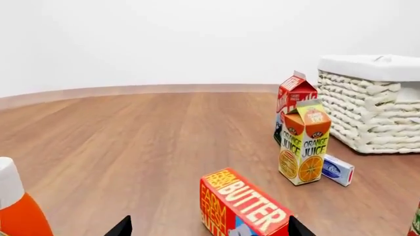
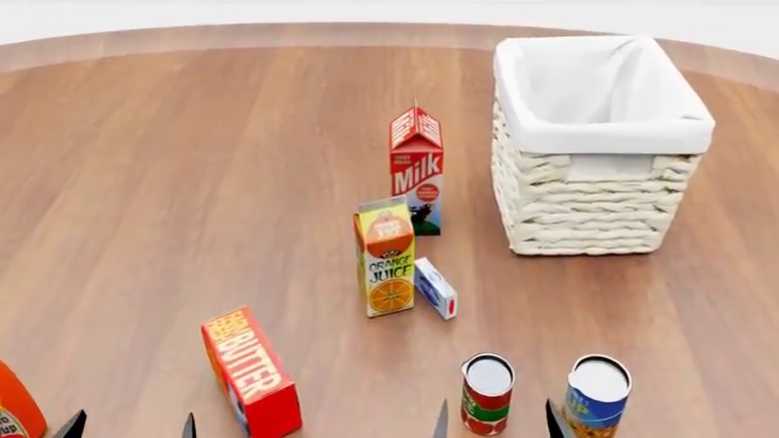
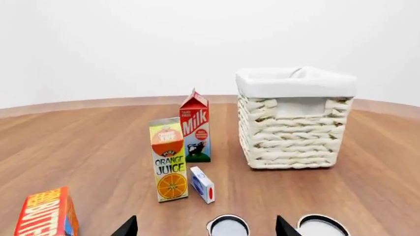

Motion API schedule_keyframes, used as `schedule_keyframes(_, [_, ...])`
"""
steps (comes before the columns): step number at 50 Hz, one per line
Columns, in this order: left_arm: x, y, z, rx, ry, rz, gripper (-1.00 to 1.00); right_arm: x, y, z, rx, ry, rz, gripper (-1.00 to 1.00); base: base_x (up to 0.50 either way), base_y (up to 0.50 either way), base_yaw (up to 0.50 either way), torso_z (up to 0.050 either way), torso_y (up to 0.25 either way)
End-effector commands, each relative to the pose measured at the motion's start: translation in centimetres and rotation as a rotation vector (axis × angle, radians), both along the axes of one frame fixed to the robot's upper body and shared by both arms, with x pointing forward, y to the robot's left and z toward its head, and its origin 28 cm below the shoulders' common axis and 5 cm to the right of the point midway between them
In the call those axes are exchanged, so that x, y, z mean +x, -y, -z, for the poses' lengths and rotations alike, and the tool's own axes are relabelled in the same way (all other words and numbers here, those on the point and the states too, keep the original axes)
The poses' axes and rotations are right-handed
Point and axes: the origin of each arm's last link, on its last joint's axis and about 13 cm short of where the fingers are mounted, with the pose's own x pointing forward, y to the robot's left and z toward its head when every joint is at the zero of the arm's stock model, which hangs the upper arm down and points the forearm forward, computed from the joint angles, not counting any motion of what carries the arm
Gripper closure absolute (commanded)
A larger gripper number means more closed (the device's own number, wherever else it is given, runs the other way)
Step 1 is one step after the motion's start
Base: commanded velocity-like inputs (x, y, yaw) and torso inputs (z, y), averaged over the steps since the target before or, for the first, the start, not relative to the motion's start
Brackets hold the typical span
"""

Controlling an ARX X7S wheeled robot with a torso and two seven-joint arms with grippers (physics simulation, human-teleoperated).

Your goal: Pick up the orange juice, and put it in the basket.

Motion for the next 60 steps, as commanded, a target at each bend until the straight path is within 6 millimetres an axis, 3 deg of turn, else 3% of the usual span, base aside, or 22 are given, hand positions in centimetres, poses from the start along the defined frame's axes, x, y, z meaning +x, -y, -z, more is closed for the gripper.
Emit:
schedule_keyframes(1, [0.0,0.0,0.0,0.0,0.0,0.0,-1.0,-0.03,0.0,-0.15,0.003,0.002,0.0,-1.0,0.26,0.0,0.0,0.0,0.0])
schedule_keyframes(60, [0.0,0.0,0.0,0.0,0.0,0.0,-1.0,0.06,-0.05,-0.12,0.012,0.003,-0.003,-1.0,0.25,0.0,0.0,0.0,0.0])
